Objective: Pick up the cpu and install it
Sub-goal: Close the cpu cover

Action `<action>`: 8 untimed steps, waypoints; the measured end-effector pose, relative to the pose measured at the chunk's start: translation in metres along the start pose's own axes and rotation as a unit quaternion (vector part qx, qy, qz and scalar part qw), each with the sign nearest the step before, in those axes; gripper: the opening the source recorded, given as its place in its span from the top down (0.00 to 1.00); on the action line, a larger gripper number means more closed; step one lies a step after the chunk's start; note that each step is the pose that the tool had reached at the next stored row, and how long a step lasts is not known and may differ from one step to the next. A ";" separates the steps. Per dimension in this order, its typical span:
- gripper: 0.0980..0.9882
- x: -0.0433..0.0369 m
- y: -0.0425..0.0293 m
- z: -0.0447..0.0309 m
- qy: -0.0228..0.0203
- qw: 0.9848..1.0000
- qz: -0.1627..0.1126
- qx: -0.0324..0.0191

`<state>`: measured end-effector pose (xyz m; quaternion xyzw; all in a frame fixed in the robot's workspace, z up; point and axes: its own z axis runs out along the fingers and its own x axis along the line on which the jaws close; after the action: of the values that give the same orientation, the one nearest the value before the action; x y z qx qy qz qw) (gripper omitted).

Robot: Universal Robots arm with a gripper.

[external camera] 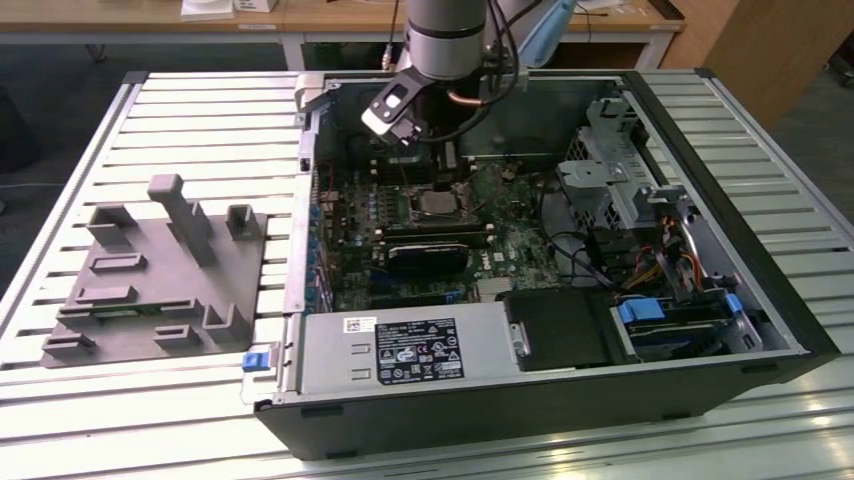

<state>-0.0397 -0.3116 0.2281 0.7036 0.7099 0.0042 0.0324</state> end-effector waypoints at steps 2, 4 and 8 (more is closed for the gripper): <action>0.99 0.0001 0.0001 -0.0009 -0.001 1.000 0.000 0.000; 0.99 0.0000 0.0002 -0.0026 -0.001 1.000 0.000 0.000; 0.99 -0.0003 0.0005 -0.0099 -0.001 1.000 0.000 0.000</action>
<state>-0.0397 -0.3115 0.2380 0.7035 0.7099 0.0036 0.0330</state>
